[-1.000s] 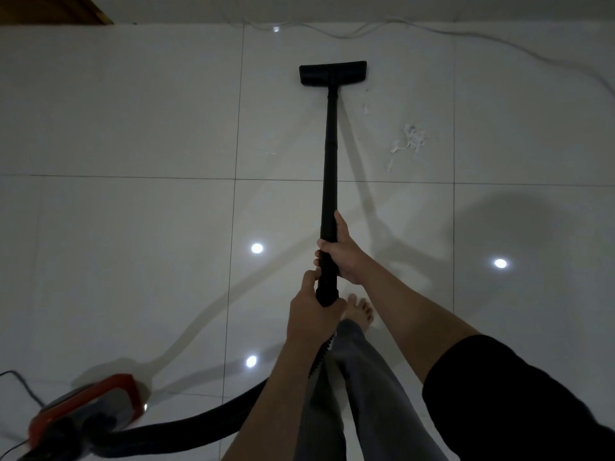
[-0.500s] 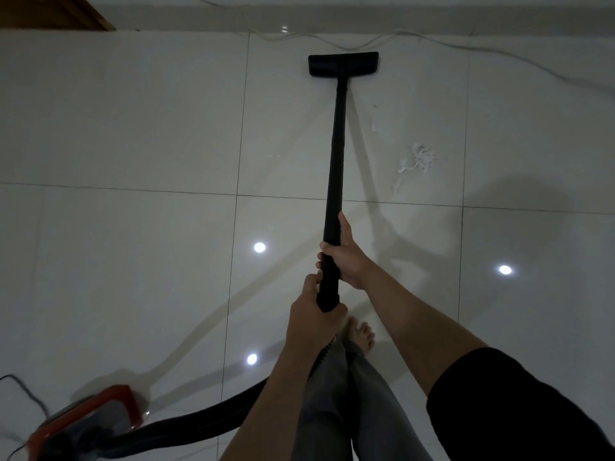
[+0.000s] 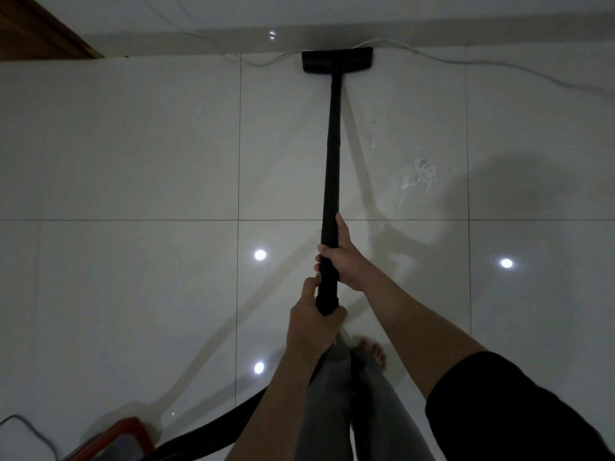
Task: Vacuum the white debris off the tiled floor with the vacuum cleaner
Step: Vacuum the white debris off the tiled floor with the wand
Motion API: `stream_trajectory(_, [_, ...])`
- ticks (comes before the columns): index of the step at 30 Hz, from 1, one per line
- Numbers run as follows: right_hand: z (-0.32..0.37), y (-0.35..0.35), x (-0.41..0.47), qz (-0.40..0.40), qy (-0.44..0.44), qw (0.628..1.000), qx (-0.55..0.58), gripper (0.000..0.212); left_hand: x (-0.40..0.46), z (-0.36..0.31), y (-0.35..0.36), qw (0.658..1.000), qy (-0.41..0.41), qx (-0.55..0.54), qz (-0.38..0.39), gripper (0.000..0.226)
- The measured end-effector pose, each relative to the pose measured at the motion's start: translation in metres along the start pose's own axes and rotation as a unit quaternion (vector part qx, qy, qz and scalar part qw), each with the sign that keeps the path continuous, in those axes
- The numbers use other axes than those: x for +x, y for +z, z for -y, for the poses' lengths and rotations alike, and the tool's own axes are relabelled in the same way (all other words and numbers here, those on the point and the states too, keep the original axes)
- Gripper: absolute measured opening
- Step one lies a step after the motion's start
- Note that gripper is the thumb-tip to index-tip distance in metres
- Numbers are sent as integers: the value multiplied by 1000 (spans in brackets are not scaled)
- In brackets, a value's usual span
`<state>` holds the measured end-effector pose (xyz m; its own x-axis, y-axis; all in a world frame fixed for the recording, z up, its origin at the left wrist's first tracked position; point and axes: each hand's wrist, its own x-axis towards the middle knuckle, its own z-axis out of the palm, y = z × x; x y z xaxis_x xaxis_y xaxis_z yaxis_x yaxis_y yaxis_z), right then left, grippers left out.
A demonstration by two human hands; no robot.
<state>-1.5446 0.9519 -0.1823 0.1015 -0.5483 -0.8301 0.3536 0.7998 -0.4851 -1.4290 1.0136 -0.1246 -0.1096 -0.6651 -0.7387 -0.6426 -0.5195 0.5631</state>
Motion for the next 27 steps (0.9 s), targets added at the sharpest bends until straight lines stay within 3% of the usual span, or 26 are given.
stream_trajectory(27, [-5,10,-2,-28,10,999,-30,86,-5,10,-6,1000,30,-10,0,46])
